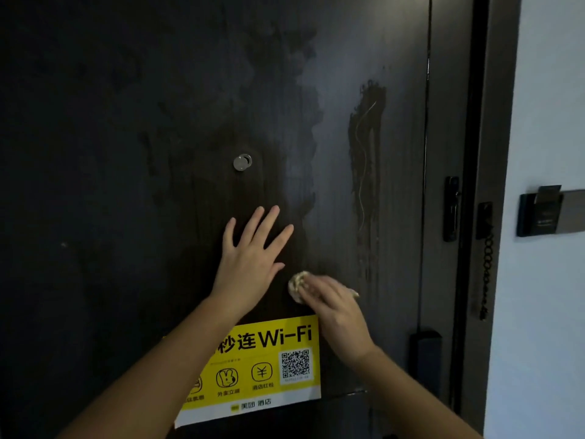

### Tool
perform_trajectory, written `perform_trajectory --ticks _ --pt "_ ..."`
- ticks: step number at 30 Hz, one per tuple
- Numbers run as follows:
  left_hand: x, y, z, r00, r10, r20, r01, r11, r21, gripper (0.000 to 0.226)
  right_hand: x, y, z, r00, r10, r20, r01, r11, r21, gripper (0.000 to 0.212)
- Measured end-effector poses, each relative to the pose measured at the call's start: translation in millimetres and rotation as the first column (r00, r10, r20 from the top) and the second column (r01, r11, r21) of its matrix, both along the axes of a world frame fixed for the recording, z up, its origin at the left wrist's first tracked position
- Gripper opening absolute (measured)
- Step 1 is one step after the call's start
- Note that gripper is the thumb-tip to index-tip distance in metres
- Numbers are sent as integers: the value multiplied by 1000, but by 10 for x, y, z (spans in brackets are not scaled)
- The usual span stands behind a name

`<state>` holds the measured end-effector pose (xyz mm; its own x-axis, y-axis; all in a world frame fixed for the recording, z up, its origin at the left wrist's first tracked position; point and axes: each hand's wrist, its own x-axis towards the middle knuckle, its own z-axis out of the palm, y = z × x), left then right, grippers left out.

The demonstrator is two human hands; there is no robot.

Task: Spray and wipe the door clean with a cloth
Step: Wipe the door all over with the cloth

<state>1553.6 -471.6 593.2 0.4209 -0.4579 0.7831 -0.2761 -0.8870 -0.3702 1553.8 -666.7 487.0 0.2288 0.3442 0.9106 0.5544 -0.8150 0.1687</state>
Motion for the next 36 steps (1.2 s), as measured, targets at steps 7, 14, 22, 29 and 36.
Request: perform_trajectory --ticks 7,14,22,29,36 --pt "77 13 375 994 -25 106 30 999 -44 68 152 52 945 986 -17 168 5 997 76 41" --pt "156 -69 786 990 -15 137 26 997 -76 64 212 -99 1571 964 -35 264 11 996 91 39" --pt "237 -79 1377 977 0 211 21 995 -96 63 230 -219 2198 942 5 337 23 997 -79 31" --pt "289 -160 2089 955 -43 293 102 977 -189 62 334 -112 3176 902 2 433 10 1000 -26 30" --pt "417 -154 2479 929 -6 370 76 982 -173 64 398 -123 3829 874 -35 485 38 999 5 40"
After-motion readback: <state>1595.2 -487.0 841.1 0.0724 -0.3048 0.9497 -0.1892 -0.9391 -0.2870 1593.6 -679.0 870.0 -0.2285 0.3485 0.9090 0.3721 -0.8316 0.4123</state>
